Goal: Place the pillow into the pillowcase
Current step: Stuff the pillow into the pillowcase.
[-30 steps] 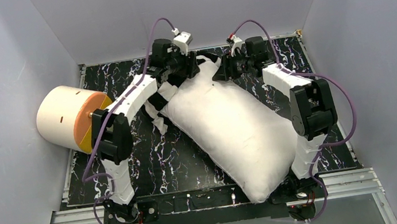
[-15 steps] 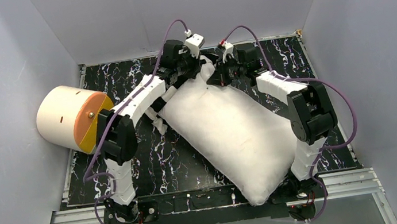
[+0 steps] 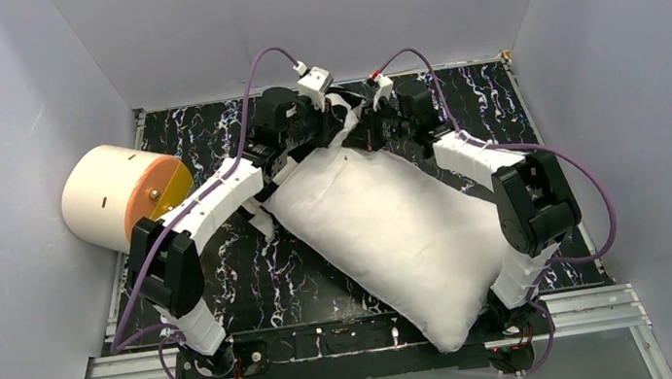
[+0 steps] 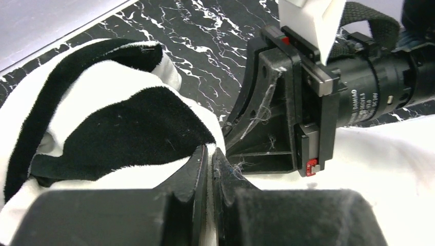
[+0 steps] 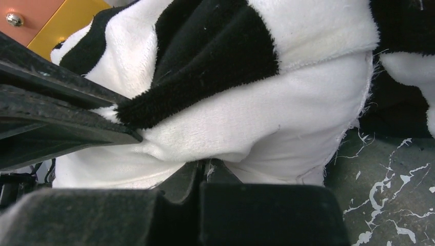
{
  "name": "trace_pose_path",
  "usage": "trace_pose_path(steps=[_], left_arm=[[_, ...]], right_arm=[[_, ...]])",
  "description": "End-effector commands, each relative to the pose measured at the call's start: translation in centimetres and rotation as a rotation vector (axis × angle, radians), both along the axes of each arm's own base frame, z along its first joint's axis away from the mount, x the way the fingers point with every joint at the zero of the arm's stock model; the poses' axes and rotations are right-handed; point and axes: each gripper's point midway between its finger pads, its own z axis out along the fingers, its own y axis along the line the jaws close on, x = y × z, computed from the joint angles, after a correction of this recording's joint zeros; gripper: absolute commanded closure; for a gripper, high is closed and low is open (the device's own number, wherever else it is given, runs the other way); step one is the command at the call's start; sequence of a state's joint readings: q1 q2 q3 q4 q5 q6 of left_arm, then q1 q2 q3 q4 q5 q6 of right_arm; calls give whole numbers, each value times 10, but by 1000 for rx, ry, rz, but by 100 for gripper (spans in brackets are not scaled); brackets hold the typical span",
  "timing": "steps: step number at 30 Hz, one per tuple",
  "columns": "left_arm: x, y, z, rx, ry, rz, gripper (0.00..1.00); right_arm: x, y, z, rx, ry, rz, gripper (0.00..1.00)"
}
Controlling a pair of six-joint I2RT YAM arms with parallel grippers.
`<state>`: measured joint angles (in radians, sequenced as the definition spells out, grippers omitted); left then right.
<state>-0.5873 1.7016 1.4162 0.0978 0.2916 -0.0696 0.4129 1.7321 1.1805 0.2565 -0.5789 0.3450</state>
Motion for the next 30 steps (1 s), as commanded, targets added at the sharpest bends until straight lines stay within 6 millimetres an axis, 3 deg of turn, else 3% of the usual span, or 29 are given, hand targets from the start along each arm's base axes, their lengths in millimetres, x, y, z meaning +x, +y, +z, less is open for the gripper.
trace_pose_path(steps=[1,4,6,11,14,18,21,30], left_arm=[[-25,-31,64,-131,-109,-99,96],[7,-18,59,-42,-129,42,89],[22,-10,53,-15,-103,96,98],[13,-18,48,-76,-17,25,100],[20,-8,45,-35,-27,84,100],[34,33,22,150,-30,265,80],[39,52,6,281,-21,320,68],[48,55,-33,389,2,311,60]], right_arm=[[1,18,42,92,-125,8,100],[-5,14,35,77,-127,-4,100],[-6,12,28,56,-117,-1,100],[-11,10,19,41,-108,10,100],[-12,11,20,43,-109,16,100],[-13,12,24,51,-110,26,100],[-13,13,25,51,-111,28,100],[-11,14,21,50,-97,27,100]])
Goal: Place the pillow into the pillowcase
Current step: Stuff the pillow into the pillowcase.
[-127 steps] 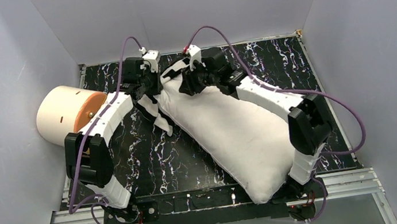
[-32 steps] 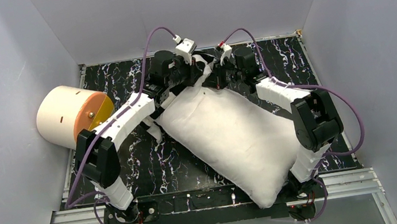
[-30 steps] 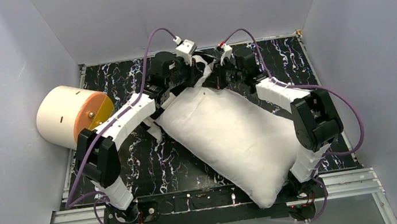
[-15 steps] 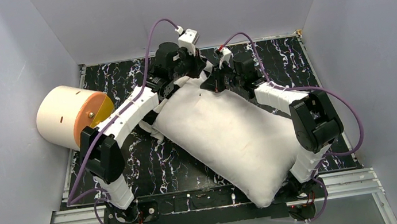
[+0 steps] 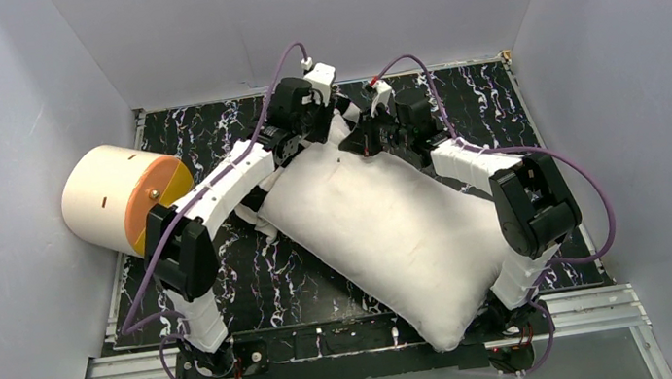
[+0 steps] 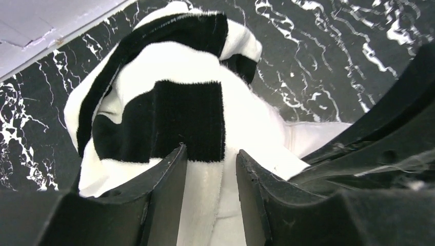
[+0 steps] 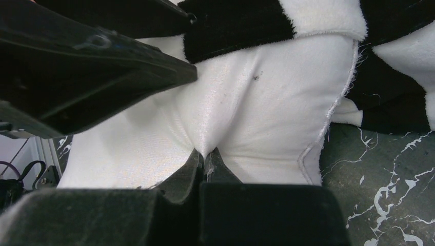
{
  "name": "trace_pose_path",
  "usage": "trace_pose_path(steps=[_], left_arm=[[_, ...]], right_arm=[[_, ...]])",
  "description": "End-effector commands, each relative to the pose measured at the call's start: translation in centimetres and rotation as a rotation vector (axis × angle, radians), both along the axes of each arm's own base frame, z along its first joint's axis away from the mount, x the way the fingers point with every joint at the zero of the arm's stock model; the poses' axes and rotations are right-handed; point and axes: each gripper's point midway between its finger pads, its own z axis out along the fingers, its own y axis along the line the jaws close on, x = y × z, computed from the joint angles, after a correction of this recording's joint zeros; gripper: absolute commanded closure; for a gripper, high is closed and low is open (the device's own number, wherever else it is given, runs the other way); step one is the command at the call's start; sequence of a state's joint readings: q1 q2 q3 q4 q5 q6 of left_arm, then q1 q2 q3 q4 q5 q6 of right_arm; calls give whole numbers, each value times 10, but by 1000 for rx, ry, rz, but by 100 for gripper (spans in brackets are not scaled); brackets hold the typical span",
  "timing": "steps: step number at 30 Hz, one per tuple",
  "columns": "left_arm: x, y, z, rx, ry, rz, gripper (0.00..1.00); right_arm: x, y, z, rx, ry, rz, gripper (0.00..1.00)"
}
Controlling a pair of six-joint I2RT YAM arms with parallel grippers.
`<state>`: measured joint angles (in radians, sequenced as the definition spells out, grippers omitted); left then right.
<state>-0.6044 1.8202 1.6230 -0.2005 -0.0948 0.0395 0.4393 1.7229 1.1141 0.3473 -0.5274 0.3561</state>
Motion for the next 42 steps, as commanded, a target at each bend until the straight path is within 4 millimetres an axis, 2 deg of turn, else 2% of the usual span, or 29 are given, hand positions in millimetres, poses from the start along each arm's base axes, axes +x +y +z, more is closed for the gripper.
trace_pose_path(steps=[1,2,6,9,11,14,16,19,22,24,27,30,33,35,38,40,42], left_arm=[[7,7,-4,66,-3,19,62],[8,5,-2,61,-2,15,65],[10,-10,19,-13,-17,-23,98],[7,-23,39,-75,-23,-70,100],[-2,-37,60,-179,1,-105,100],[-32,-70,98,-392,57,-242,100],[-47,-83,111,-478,75,-296,100],[-56,-86,93,-486,128,-301,100],[-64,-87,56,-480,206,-297,100],[-70,-90,43,-507,232,-321,100],[-66,-101,51,-579,185,-376,100],[-44,-118,65,-591,170,-417,100],[-27,-128,55,-568,207,-418,100],[-23,-126,50,-574,228,-401,92],[-25,-107,34,-541,252,-338,82],[-24,-91,33,-535,249,-299,73],[-22,-71,35,-529,249,-254,64]], right_arm=[[-8,9,30,44,-71,54,100],[-7,8,30,41,-71,52,100],[-6,9,28,41,-65,53,100],[-5,10,25,44,-58,54,100],[-4,11,23,43,-56,54,100],[-1,10,22,39,-63,37,100],[2,9,24,46,-71,18,100],[13,4,30,70,-77,-48,100],[37,-15,39,118,-74,-187,100],[55,-31,47,160,-72,-280,100],[79,-50,56,213,-70,-378,100],[103,-68,58,225,-71,-476,100],[116,-82,55,234,-58,-492,100],[114,-87,51,184,-73,-475,97],[100,-92,45,99,-75,-442,82],[84,-92,51,75,-88,-401,70],[69,-89,62,62,-106,-346,53]])
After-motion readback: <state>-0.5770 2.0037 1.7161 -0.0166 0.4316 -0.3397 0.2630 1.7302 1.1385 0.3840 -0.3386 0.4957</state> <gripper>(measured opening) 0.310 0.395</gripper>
